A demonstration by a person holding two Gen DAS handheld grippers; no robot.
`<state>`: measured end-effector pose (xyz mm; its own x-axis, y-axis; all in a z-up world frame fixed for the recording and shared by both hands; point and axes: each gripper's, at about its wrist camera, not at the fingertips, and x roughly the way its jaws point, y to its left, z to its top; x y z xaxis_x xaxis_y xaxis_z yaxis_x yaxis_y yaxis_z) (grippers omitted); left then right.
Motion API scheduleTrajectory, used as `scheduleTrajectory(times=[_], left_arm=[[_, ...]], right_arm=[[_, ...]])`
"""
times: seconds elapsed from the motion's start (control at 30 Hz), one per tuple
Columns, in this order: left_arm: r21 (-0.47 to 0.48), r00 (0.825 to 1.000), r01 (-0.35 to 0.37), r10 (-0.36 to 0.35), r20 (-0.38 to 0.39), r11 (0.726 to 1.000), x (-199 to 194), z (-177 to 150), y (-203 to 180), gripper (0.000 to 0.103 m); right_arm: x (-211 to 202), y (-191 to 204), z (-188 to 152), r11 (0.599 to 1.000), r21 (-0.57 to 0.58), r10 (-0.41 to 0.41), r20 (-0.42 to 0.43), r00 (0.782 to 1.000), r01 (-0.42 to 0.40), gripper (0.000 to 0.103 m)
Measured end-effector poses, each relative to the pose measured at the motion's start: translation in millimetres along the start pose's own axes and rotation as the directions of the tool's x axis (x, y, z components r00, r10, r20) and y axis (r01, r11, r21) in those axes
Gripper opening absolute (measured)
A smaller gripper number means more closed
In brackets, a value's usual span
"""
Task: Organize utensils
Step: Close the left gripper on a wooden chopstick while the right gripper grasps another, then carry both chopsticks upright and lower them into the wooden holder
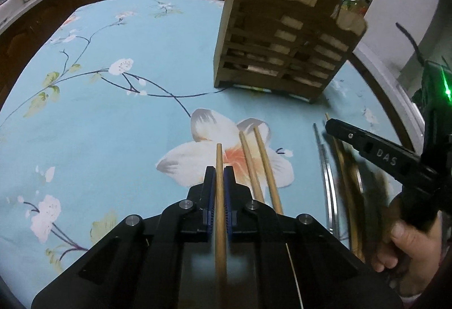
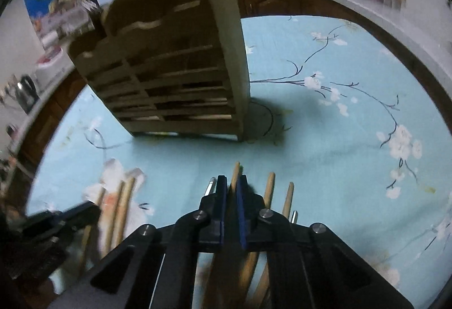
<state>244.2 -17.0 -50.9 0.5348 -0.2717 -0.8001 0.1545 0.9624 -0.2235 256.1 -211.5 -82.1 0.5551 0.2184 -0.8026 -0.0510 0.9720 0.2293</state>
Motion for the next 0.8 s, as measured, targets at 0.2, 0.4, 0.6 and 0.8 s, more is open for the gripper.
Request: scheduleTrajectory(times=[0.2,0.4,0.6,0.8], left_arm=[[-0.019,0.995,0.080,-0.078,0.063,0.997,-39.0,4.0,-3.9,0.005],[0.008,0.978,0.128,-0.127,0.163,0.992,-94.4,9.5,-11.2,0.005],[0.030,0.955,0.166,-0.168,0.243,0.986,-140.9,15.5,-12.2,0.005],[0.041,0.934,0.175,-0.180,0.310,0.984,-170.6,24.2,-12.3,0.005]], right_arm=[[-42.7,3.1,1.3,0.995,0.026,0.098,0.070,0.993,-0.100,0.006],[-95.8,3.3,8.3,0.985,0.012,0.169,0.156,0.973,-0.173,0.005],[-141.3,7.2,13.0,0.977,-0.001,0.205,0.241,0.949,-0.211,0.005],[-179.9,6.5,25.3,0.976,-0.035,0.216,0.331,0.919,-0.216,0.005]])
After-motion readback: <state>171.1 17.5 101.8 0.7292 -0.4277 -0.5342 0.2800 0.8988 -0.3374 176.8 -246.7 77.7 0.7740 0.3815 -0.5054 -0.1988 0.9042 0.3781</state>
